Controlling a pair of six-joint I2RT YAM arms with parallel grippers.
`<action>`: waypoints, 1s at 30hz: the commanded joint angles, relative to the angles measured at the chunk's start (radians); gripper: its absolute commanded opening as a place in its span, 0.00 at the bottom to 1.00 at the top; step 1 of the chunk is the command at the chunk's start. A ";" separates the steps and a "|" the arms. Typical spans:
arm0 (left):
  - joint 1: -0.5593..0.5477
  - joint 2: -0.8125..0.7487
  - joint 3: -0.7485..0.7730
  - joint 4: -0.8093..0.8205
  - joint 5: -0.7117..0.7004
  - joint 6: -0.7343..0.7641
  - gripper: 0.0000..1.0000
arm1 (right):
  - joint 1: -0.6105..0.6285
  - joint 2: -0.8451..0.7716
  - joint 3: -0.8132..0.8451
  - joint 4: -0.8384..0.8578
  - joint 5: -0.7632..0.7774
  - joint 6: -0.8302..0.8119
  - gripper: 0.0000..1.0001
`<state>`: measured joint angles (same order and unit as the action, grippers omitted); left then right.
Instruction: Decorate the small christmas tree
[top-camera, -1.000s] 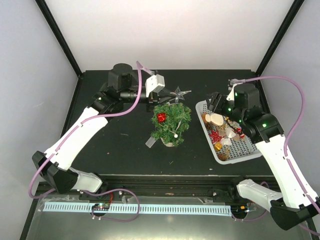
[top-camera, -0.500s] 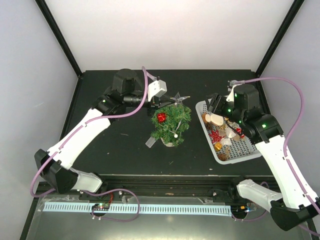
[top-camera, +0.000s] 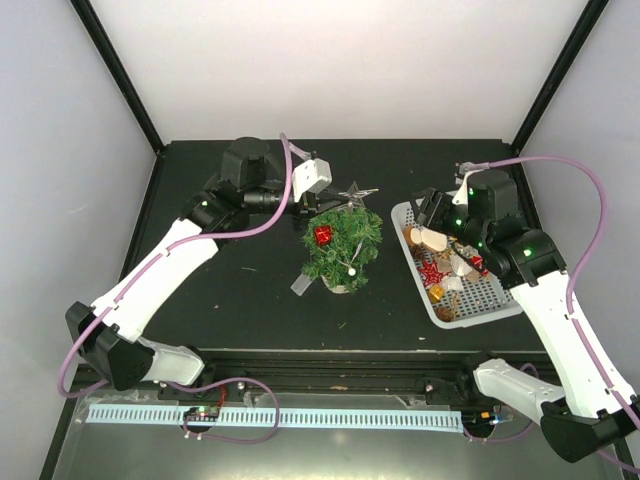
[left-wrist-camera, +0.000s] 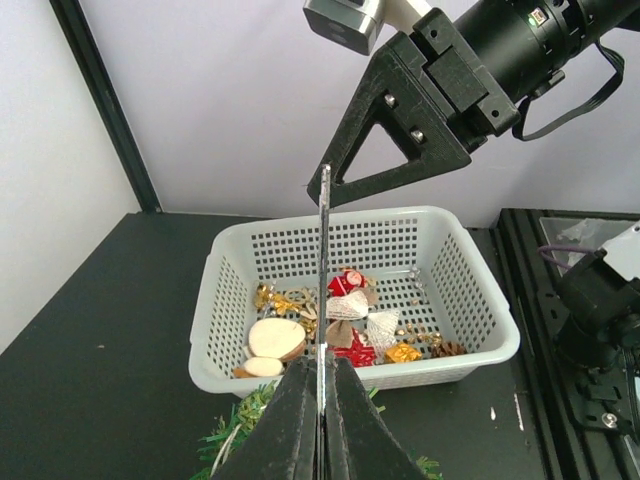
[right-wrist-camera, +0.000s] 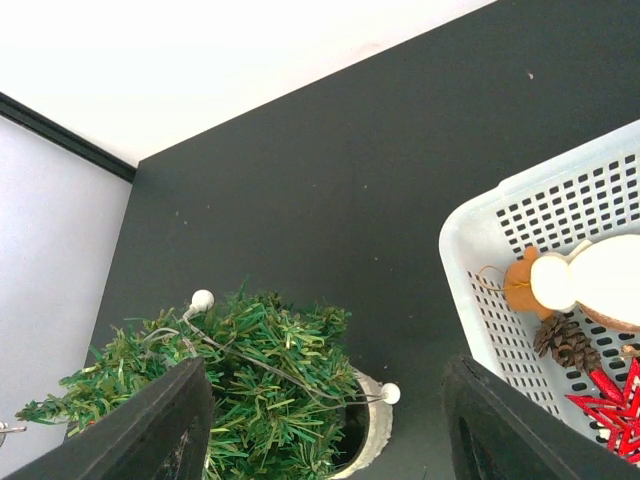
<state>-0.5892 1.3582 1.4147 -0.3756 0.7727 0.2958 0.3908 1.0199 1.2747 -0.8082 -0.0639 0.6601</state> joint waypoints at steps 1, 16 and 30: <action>0.004 -0.022 -0.002 0.028 -0.006 0.023 0.02 | -0.006 -0.006 -0.009 0.014 -0.011 0.008 0.64; 0.005 -0.019 -0.040 0.045 -0.017 0.032 0.02 | -0.006 -0.006 -0.017 0.016 -0.020 0.012 0.64; 0.013 -0.023 -0.016 0.046 -0.015 0.019 0.02 | -0.006 0.010 -0.009 0.026 -0.031 0.009 0.64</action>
<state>-0.5827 1.3556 1.3586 -0.3466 0.7582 0.3130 0.3908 1.0225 1.2644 -0.8074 -0.0834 0.6643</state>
